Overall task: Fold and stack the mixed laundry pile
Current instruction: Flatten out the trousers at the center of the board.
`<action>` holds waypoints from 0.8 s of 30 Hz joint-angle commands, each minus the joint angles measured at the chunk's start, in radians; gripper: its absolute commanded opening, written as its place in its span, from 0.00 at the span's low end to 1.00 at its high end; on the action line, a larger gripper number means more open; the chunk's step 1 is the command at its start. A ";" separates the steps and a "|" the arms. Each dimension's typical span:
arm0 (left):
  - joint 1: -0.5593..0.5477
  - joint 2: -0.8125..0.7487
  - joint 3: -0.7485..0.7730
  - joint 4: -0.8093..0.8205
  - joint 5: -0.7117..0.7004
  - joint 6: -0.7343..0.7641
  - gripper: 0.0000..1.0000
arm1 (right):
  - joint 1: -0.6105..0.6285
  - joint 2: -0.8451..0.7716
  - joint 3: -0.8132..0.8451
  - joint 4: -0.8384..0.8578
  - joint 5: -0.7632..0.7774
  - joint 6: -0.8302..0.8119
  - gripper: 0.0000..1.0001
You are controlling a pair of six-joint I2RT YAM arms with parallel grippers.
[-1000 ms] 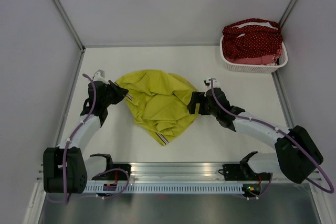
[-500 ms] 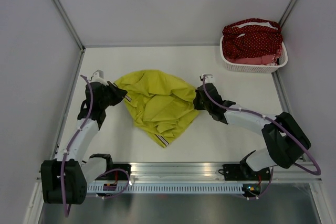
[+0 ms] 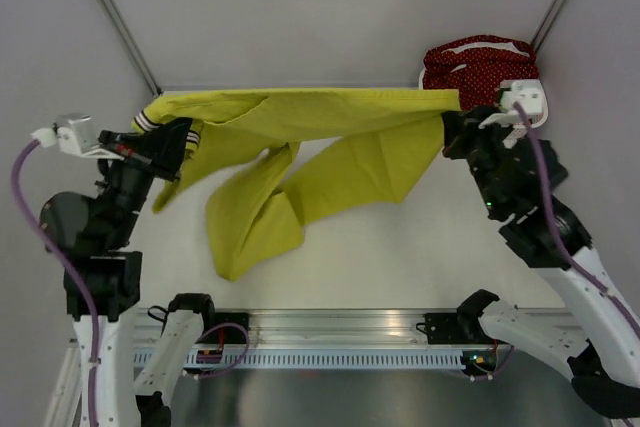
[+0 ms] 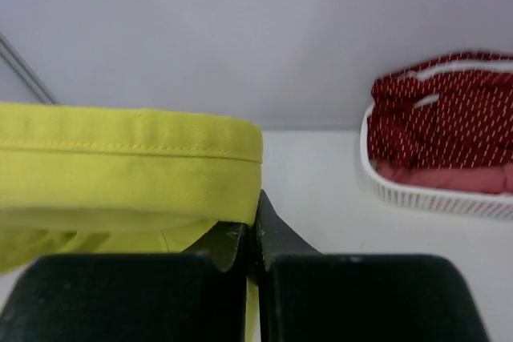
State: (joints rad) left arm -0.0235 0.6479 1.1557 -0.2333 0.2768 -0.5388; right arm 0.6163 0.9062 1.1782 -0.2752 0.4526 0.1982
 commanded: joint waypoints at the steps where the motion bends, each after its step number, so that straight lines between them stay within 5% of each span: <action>1: 0.005 -0.050 0.194 0.040 0.070 0.028 0.02 | -0.004 -0.090 0.196 -0.158 -0.026 -0.144 0.00; 7: 0.004 -0.039 0.557 -0.036 0.062 0.036 0.02 | -0.004 -0.135 0.533 -0.272 -0.103 -0.216 0.00; 14: 0.005 0.085 0.768 -0.121 0.010 0.043 0.02 | -0.003 0.016 0.839 -0.386 -0.158 -0.333 0.00; 20: 0.005 0.177 0.593 -0.216 -0.132 0.034 0.02 | -0.003 0.141 0.613 -0.293 -0.006 -0.375 0.00; 24: 0.005 0.327 0.354 -0.284 -0.430 0.031 0.02 | -0.018 0.270 0.353 -0.112 -0.107 -0.359 0.00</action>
State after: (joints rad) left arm -0.0204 0.8074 1.6470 -0.4187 0.1818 -0.5072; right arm 0.6155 1.0378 1.6714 -0.4820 0.3149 -0.1352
